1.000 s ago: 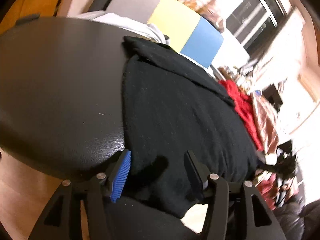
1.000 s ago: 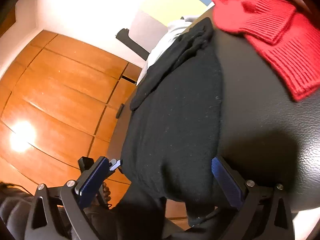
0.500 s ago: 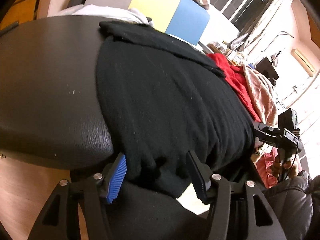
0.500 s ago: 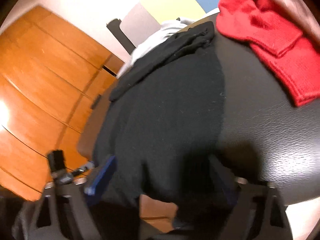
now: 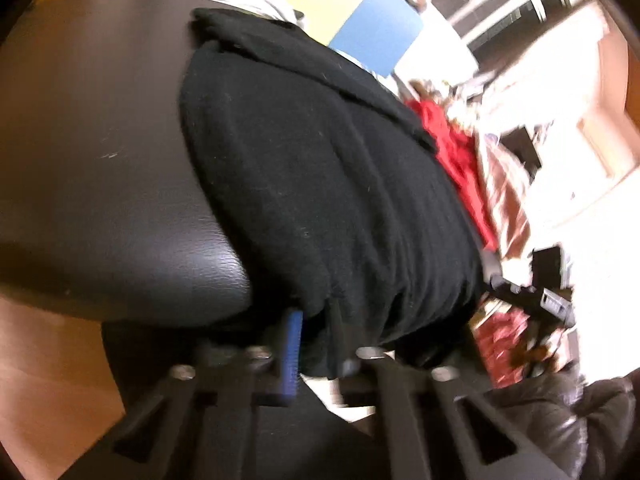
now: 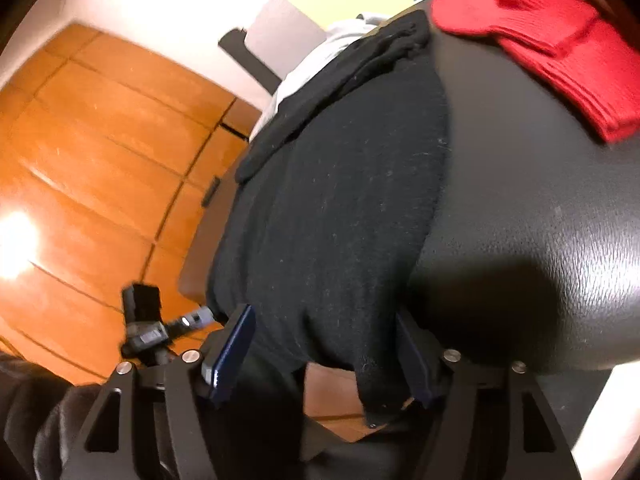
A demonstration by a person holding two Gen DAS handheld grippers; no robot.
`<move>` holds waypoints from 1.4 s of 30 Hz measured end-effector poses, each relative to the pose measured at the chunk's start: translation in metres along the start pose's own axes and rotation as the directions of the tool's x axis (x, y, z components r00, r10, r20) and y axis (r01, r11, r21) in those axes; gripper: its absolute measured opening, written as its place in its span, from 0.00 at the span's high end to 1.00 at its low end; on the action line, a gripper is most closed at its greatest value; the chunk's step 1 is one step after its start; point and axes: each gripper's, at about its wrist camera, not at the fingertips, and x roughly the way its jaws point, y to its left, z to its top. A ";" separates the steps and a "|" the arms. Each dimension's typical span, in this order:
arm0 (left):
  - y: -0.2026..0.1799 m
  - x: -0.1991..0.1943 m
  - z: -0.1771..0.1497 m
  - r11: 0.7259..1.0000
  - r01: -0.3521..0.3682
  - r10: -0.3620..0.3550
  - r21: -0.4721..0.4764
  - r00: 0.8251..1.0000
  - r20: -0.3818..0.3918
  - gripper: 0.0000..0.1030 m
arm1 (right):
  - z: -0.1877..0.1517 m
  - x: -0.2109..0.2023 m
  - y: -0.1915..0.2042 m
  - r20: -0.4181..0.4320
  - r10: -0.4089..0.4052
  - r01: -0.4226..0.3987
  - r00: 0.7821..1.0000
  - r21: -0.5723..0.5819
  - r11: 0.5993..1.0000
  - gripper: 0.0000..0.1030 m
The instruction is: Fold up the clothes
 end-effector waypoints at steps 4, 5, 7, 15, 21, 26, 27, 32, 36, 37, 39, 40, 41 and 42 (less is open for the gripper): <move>-0.004 0.019 -0.001 1.000 0.017 -0.016 0.017 0.997 -0.080 0.90 | -0.001 0.000 0.003 -0.021 -0.116 0.115 0.993 -0.060 0.992 0.72; -0.006 0.020 -0.001 0.999 0.010 -0.007 0.032 0.996 -0.092 0.90 | -0.001 -0.001 -0.001 -0.016 -0.113 0.112 0.994 -0.046 0.993 0.76; -0.012 0.019 0.000 0.998 0.015 -0.008 0.062 0.995 -0.102 0.94 | -0.002 -0.002 -0.004 -0.010 -0.112 0.111 0.994 -0.031 0.993 0.81; -0.013 -0.027 0.034 0.961 0.276 -0.277 0.028 0.960 0.047 0.95 | 0.013 0.001 -0.006 0.035 0.073 -0.075 0.997 0.092 0.993 0.91; -0.003 -0.049 0.080 0.921 0.389 -0.387 0.025 0.905 0.175 0.96 | 0.050 0.019 -0.002 0.084 0.209 -0.219 0.974 0.133 0.967 0.91; 0.002 -0.056 0.143 0.888 0.456 -0.452 0.059 0.840 0.301 0.96 | 0.105 0.029 0.005 0.166 0.279 -0.302 0.946 0.133 0.944 0.91; 0.005 -0.054 0.158 0.885 0.461 -0.455 0.060 0.832 0.317 0.96 | 0.120 0.030 0.007 0.184 0.290 -0.315 0.939 0.127 0.940 0.91; 0.039 -0.012 0.234 0.914 0.403 -0.363 -0.040 0.860 0.358 0.96 | 0.202 0.051 -0.009 0.256 0.217 -0.261 0.942 0.152 0.953 0.91; 0.071 0.051 0.264 0.938 0.285 -0.232 -0.195 0.938 0.259 0.97 | 0.247 0.086 -0.050 0.227 0.049 -0.111 0.973 0.266 0.958 0.90; 0.079 0.065 0.267 0.941 0.251 -0.201 -0.225 0.954 0.223 0.97 | 0.248 0.094 -0.061 0.203 0.025 -0.085 0.979 0.291 0.953 0.89; 0.093 0.083 0.262 0.936 0.242 -0.193 -0.256 0.960 0.202 0.96 | 0.246 0.105 -0.077 0.175 0.023 -0.080 0.984 0.326 0.942 0.95; 0.093 0.083 0.258 0.930 0.259 -0.204 -0.262 0.954 0.219 0.96 | 0.243 0.104 -0.078 0.186 0.038 -0.097 0.982 0.317 0.943 0.95; 0.095 0.081 0.256 0.925 0.262 -0.203 -0.276 0.953 0.223 0.96 | 0.241 0.103 -0.078 0.199 0.054 -0.114 0.978 0.302 0.946 0.95; 0.094 0.077 0.255 0.921 0.269 -0.206 -0.281 0.951 0.232 0.96 | 0.238 0.101 -0.078 0.205 0.072 -0.132 0.976 0.292 0.947 0.95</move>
